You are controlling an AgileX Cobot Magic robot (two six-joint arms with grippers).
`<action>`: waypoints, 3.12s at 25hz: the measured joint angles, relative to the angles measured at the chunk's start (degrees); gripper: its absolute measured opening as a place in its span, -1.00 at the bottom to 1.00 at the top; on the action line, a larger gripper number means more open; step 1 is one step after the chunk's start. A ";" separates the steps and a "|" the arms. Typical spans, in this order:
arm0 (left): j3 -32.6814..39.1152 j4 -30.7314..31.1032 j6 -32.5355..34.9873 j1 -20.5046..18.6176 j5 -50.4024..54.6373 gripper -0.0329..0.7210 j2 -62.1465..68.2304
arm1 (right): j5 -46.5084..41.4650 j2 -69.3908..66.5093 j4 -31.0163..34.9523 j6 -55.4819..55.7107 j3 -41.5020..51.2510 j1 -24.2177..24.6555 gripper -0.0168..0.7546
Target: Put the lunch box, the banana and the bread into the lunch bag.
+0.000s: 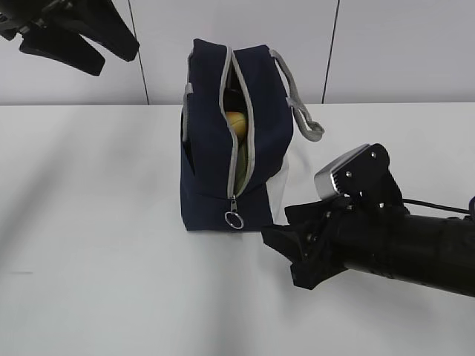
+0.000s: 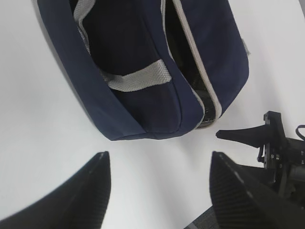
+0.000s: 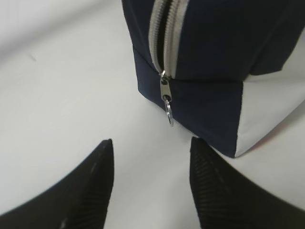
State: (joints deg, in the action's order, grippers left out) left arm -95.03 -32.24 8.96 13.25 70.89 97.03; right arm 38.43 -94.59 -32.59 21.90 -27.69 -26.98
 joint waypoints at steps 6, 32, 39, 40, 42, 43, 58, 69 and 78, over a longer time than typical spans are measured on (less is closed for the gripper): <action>0.00 0.10 0.00 0.00 0.00 0.32 0.00 | 3.32 -6.01 -5.43 0.33 -2.80 1.09 0.10; 0.00 0.10 0.00 0.00 0.00 0.30 0.00 | 8.46 -20.96 -3.65 -4.77 -13.67 1.09 -0.42; 0.00 0.10 0.00 0.00 0.00 0.30 0.00 | 8.46 -21.24 -1.56 -6.46 -14.03 1.09 -0.62; 0.00 0.10 0.00 0.00 0.00 0.30 0.00 | 8.46 -21.49 -1.56 -6.46 -14.16 1.09 -0.63; 0.00 0.10 0.00 0.00 0.00 0.30 0.00 | 8.46 -21.60 -1.54 -6.60 -14.48 1.09 -0.63; 0.00 0.10 0.00 0.00 0.00 0.30 0.00 | 8.46 -21.60 -1.54 -6.60 -14.60 1.09 -0.64; 0.00 0.10 0.00 0.00 0.00 0.28 0.00 | 7.14 -21.86 -1.91 -6.97 -14.75 1.09 -0.94; 0.00 0.10 0.00 0.00 0.00 0.28 0.00 | 4.74 -21.18 -4.19 -6.86 -14.85 1.09 -0.94; 0.00 0.10 0.00 0.00 0.00 0.28 0.00 | 0.51 -16.19 -6.66 -5.20 -14.85 1.09 -0.94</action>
State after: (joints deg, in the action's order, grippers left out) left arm -95.03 -32.13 8.96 13.25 70.89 97.03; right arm 38.93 -110.78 -39.24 16.69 -42.54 -25.88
